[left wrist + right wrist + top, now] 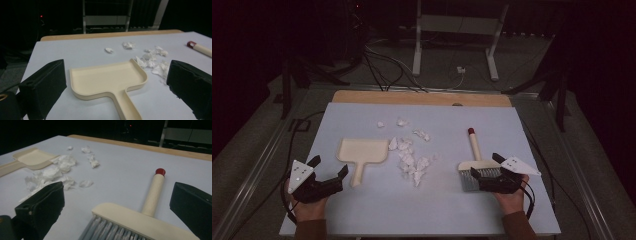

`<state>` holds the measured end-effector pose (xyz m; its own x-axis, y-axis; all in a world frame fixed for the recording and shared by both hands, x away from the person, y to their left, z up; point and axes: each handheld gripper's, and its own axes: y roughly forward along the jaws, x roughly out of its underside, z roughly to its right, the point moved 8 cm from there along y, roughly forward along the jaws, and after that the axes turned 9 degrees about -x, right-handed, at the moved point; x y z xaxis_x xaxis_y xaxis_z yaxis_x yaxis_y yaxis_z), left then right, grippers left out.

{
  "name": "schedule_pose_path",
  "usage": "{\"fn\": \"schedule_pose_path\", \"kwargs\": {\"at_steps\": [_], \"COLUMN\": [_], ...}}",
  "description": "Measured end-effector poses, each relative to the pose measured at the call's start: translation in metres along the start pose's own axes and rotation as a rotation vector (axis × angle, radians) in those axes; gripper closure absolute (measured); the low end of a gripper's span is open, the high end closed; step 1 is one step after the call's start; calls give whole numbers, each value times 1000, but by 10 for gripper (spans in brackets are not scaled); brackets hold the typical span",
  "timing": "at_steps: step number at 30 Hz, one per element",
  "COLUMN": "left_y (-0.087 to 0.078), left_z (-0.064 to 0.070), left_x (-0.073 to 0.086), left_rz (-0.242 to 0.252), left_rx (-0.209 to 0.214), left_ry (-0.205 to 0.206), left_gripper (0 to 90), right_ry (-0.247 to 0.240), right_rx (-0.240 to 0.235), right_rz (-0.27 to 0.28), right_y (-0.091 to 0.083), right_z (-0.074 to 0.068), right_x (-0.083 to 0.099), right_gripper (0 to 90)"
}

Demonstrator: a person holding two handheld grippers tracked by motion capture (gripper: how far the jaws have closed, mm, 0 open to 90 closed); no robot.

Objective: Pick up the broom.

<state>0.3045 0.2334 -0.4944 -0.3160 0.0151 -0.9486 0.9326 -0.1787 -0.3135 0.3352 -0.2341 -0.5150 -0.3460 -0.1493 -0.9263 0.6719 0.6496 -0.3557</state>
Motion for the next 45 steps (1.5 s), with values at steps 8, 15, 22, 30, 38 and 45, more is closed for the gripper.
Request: {"fn": "schedule_pose_path", "kwargs": {"at_steps": [8, 15, 22, 30, 38, 45], "left_y": [7, 9, 8, 7, 6, 4], "left_z": [-3, -2, 1, 3, 0, -2], "left_x": [5, 7, 9, 10, 10, 10], "left_rz": [-13, -23, -24, -18, -16, -7], "left_rx": [-40, -54, -50, -53, -69, -87], "left_ry": [7, 32, 36, 33, 21, 11], "left_gripper": [5, 5, 5, 5, 5, 6], "right_ry": [-17, -22, -45, -63, -5, -10], "right_rx": [37, 44, 43, 54, 29, 48], "right_rz": [-15, -18, -13, -24, -46, -53], "right_y": [1, -1, -1, 1, 8, 12], "right_z": [0, -4, -16, -16, -5, 2], "right_x": [1, -2, -11, -24, -47, -60], "right_gripper": [0, 0, 0, 0, 0, 0]}}
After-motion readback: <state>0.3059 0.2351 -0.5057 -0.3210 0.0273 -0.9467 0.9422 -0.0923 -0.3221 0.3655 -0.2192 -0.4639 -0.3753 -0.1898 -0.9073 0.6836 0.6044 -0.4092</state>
